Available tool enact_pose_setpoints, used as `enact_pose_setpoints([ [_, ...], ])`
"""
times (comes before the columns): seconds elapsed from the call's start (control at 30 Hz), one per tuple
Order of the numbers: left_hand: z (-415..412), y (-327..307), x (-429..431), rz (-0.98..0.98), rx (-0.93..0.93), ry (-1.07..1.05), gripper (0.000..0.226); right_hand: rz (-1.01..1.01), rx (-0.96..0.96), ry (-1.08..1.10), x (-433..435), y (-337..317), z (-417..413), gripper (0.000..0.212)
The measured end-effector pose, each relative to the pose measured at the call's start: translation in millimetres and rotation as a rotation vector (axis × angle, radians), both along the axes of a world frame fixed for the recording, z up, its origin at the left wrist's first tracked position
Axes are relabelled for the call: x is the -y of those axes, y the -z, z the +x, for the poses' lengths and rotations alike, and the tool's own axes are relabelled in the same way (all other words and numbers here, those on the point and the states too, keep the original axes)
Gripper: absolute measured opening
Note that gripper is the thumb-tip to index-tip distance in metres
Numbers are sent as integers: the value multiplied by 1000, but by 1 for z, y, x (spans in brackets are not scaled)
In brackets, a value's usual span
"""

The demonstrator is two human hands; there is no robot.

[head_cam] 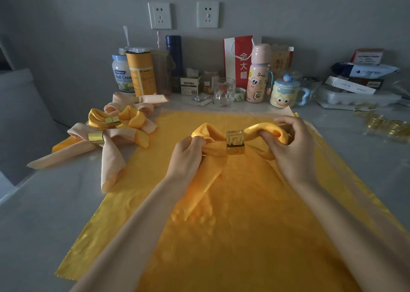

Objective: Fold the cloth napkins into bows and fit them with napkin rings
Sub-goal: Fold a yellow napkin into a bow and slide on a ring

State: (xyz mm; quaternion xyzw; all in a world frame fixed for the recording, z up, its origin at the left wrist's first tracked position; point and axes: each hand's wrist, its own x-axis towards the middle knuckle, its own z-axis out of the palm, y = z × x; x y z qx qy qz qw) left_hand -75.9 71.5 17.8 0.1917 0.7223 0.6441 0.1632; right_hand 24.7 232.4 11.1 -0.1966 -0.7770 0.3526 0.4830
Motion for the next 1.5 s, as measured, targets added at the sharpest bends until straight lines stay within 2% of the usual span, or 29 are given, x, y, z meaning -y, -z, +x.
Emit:
enact_pose_setpoints([
  [0.03,0,-1,1,7,-1,-3,24,-9,-13,25,1,1,0,33],
  [0.07,-1,-2,1,15,-4,-5,23,-104,-23,35,2,0,1,36],
  [0.1,-1,-4,2,23,-13,-5,21,-278,-24,4,1,-3,1,41],
  [0.13,0,-6,3,29,-28,-7,21,-539,-3,-87,0,-7,3,45],
  [0.2,-1,-6,3,55,-56,-13,20,-1071,49,-380,0,-12,5,40],
  [0.23,-1,-5,3,73,-51,-17,20,-1212,62,-478,1,-14,6,32],
  [0.27,-1,-4,3,86,-36,-24,20,-1251,64,-549,1,-16,6,31],
  [0.33,-2,-2,2,87,-5,-73,22,-1158,80,-680,0,-18,7,41],
  [0.4,-5,-1,2,87,9,-150,24,-977,197,-761,3,-21,9,45],
  [0.47,-7,0,2,97,-28,-190,25,-876,310,-685,5,-19,9,37],
  [0.53,-7,2,1,90,-92,-183,25,-834,298,-559,6,-15,7,28],
  [0.67,0,7,0,117,-169,-169,30,-678,218,-381,10,-13,5,35],
  [0.73,6,2,-1,120,-110,-125,37,-613,207,-307,10,-14,6,37],
  [0.87,19,-9,1,-74,89,163,52,-568,134,-266,15,-16,5,38],
  [0.93,25,-9,1,-21,133,355,55,-570,105,-307,20,-16,5,40],
  [1.0,25,-4,-1,42,203,441,62,-590,130,-423,25,-16,7,45],
  [1.07,20,-2,-1,61,243,411,67,-602,169,-521,26,-16,7,54],
  [1.13,17,-3,0,91,273,391,56,-597,206,-536,24,-16,6,55],
  [1.23,13,-3,4,136,307,372,35,-588,221,-449,15,-17,6,46],
  [1.33,14,-5,3,167,298,393,33,-794,74,-444,7,-20,4,39],
  [1.4,13,-4,3,206,326,373,34,-912,45,-481,8,-19,3,29],
  [1.43,12,-3,2,233,347,349,33,-901,83,-441,7,-15,2,31],
  [1.5,12,-2,1,309,393,270,35,-750,103,-174,9,-9,2,45],
])
